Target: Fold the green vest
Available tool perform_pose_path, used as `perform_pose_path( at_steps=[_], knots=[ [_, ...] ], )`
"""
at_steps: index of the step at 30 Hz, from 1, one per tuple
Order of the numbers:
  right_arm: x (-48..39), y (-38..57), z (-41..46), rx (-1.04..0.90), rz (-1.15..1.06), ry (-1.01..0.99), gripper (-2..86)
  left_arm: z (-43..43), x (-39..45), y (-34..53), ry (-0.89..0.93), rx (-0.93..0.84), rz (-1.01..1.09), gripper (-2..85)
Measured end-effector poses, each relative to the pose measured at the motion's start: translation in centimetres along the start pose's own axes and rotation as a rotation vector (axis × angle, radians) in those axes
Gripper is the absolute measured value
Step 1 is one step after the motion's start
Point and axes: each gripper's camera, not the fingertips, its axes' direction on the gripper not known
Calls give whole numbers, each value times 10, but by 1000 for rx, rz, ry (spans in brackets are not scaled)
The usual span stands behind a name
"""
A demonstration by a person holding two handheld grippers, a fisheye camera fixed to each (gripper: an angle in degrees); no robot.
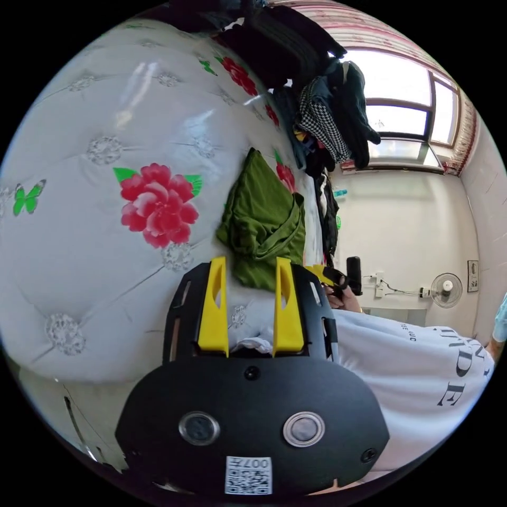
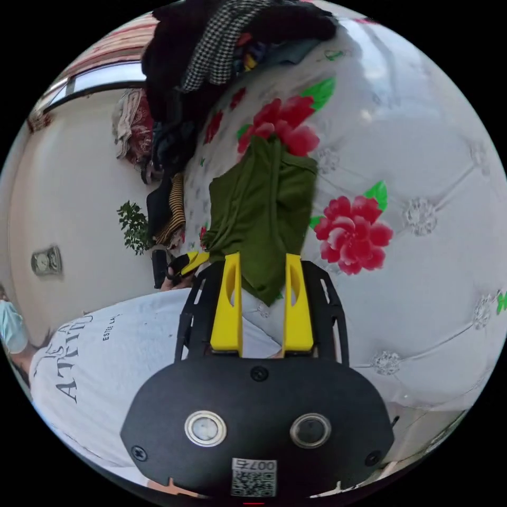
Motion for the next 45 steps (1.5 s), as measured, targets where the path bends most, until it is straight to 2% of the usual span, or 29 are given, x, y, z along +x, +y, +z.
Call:
perform_pose_path(
  at_steps=[2,6,14,17,19,22,26,30,34,38,45],
  knots=[
    [17,1,14,-25,40,-42,57,10,0,-8,9,-27,9,106],
    [29,-13,33,-61,63,-138,30,34,-6,-25,-12,-84,-27,28],
    [-27,-32,-55,123,-92,-308,7,16,49,-56,143,-14,137,-1],
    [-69,-81,-112,172,-182,-339,5,-3,94,-110,219,44,241,-2],
    [-130,-122,-175,249,-337,-334,4,-28,156,-157,265,114,392,0],
    [-222,-158,-260,369,-555,-326,4,-63,250,-202,268,223,615,3],
    [-314,-183,-333,498,-744,-245,7,-84,337,-234,210,358,758,11],
    [-337,-235,-350,531,-707,-179,17,-50,362,-264,0,447,683,43],
    [-258,-286,-307,517,-482,-127,32,37,316,-287,-329,347,455,83],
    [-177,-272,-267,486,-424,-21,44,98,274,-261,-557,261,416,90],
    [-7,-181,-195,317,-259,465,67,229,202,-186,-967,20,334,67]
  ],
)
